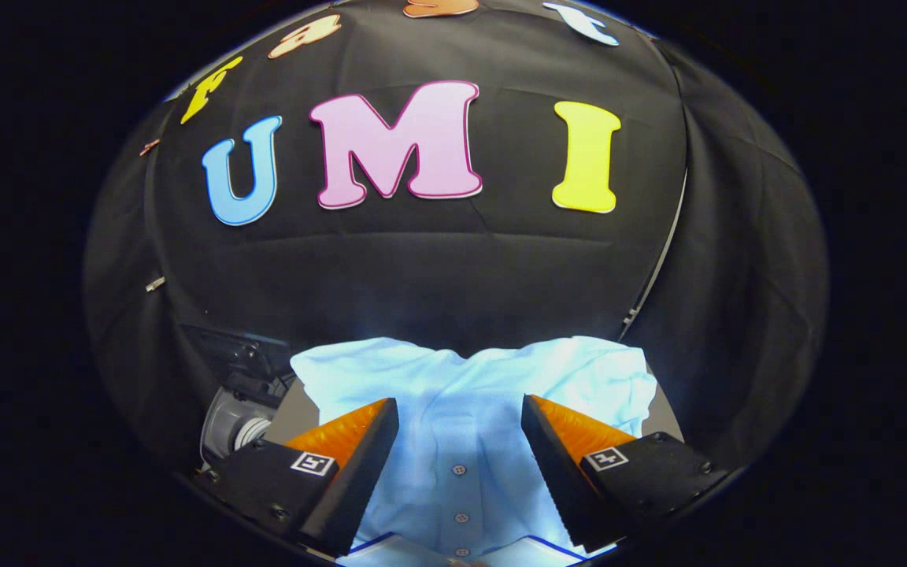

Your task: Put the clothes into the washing machine and then close the washing machine lid.

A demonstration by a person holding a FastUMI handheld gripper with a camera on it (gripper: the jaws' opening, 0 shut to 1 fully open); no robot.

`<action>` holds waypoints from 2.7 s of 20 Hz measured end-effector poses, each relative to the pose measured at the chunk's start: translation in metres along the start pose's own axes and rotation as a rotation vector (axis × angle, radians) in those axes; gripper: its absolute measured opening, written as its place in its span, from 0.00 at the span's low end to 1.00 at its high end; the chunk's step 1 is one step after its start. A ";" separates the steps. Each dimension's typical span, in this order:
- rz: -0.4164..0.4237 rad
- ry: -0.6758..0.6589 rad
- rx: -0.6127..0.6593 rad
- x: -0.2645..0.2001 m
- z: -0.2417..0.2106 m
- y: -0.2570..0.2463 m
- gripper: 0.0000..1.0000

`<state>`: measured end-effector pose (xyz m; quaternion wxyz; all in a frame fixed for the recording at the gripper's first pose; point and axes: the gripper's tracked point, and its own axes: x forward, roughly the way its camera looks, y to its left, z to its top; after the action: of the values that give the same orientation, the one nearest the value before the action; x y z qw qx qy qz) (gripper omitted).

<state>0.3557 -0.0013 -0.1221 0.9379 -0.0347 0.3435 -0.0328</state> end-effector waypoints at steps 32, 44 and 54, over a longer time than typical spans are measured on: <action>-0.017 0.124 -0.011 0.014 -0.025 -0.001 0.13; 0.060 -0.078 -0.031 -0.084 0.042 0.060 0.13; 0.199 -0.187 -0.052 -0.132 0.081 0.161 0.12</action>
<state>0.3134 0.1740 0.0105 0.9632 -0.0277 0.2571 0.0728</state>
